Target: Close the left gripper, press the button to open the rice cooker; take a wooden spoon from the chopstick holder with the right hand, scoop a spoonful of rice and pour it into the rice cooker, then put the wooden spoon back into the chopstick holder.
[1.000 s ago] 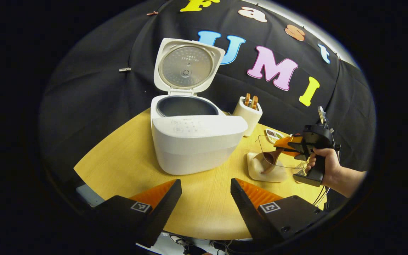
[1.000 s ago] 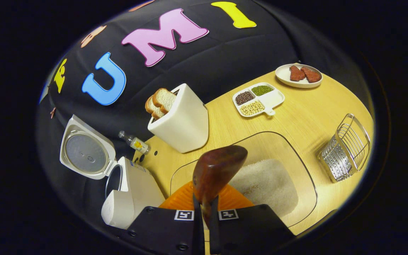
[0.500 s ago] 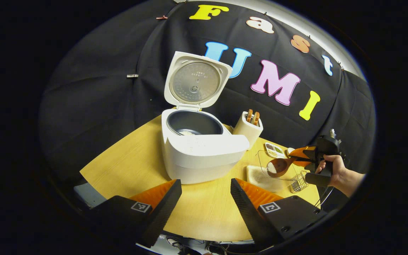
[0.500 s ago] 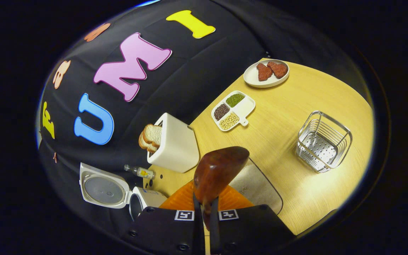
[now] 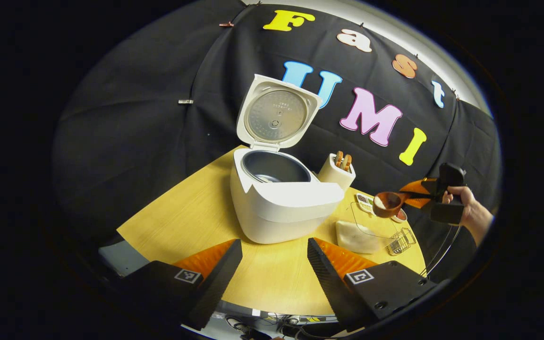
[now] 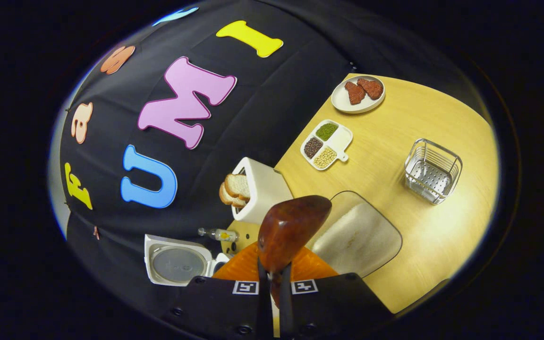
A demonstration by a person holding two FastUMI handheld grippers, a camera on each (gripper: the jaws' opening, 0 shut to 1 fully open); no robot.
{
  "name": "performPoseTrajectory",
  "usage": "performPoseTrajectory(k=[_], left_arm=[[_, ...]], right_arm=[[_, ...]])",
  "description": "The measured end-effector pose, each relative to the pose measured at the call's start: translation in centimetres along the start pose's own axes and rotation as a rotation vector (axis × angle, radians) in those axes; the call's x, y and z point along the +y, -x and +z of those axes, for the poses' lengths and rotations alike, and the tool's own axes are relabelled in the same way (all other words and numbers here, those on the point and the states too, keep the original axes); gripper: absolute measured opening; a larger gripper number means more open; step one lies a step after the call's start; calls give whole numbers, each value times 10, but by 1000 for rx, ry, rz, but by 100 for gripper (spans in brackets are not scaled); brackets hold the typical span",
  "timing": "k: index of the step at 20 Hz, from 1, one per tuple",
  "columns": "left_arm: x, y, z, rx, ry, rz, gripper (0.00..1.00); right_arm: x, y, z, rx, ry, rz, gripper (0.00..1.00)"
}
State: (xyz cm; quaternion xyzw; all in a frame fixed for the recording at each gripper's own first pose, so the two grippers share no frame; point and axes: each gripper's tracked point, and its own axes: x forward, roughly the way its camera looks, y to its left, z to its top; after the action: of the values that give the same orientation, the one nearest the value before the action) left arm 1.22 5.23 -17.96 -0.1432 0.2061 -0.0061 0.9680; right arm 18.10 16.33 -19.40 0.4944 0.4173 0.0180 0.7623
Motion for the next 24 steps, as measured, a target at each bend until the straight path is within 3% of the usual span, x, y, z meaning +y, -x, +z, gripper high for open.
performPoseTrajectory(k=[9,15,19,24], left_arm=[[41,11,-7,-3,35,10,96],[66,11,-10,26,31,-3,96],[86,8,-5,39,1,2,96],[102,3,-7,51,15,29,96]], right_arm=[[100,-20,-55,68,-18,154,10],[146,-53,-100,81,-2,207,10],[171,-71,-130,61,157,237,10],[201,-95,-156,-31,526,338,10]])
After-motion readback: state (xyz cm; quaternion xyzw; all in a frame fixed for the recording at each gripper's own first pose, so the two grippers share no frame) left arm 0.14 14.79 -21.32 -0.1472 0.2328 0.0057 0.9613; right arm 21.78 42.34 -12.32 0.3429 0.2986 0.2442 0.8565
